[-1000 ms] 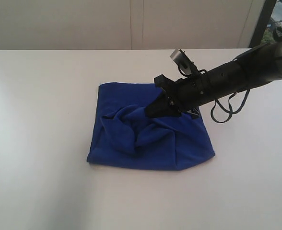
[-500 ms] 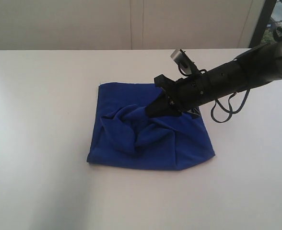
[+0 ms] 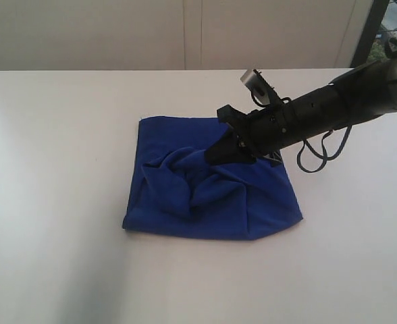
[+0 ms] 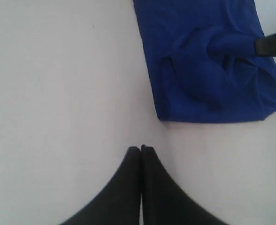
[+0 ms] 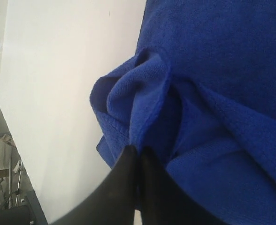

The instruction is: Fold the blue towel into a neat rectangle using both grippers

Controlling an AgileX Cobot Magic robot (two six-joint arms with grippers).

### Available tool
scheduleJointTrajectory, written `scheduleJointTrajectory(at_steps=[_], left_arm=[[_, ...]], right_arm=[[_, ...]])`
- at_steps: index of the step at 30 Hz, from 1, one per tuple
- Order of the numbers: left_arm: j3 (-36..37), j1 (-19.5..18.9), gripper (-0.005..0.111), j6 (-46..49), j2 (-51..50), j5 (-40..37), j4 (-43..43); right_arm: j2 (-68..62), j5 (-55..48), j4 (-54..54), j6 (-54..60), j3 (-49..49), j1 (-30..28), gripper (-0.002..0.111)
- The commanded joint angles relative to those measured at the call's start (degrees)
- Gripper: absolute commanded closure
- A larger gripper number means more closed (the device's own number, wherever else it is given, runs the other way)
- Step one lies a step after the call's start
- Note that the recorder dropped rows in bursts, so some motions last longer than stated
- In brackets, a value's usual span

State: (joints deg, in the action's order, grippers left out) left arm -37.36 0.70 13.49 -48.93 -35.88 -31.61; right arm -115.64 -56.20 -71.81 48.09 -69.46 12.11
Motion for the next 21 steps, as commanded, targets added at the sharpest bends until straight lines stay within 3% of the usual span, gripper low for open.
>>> scheduleJointTrajectory(at_steps=[1, 12, 21], left_arm=[[-0.7, 1.4, 0.107, 8.1, -8.6, 0.2, -8.7], [-12.0, 18.5, 0.107, 9.4, -27.3, 10.7, -5.0], [-21.7, 27.3, 0.107, 9.5, -39.6, 12.1, -0.8]], right_arm=[[0.2, 0.0, -0.3, 0.9, 0.2, -0.2, 0.108], [0.2, 0.0, -0.3, 0.7, 0.2, -0.2, 0.108], [0.2, 3.4, 1.1, 0.3, 0.2, -0.2, 0.108]])
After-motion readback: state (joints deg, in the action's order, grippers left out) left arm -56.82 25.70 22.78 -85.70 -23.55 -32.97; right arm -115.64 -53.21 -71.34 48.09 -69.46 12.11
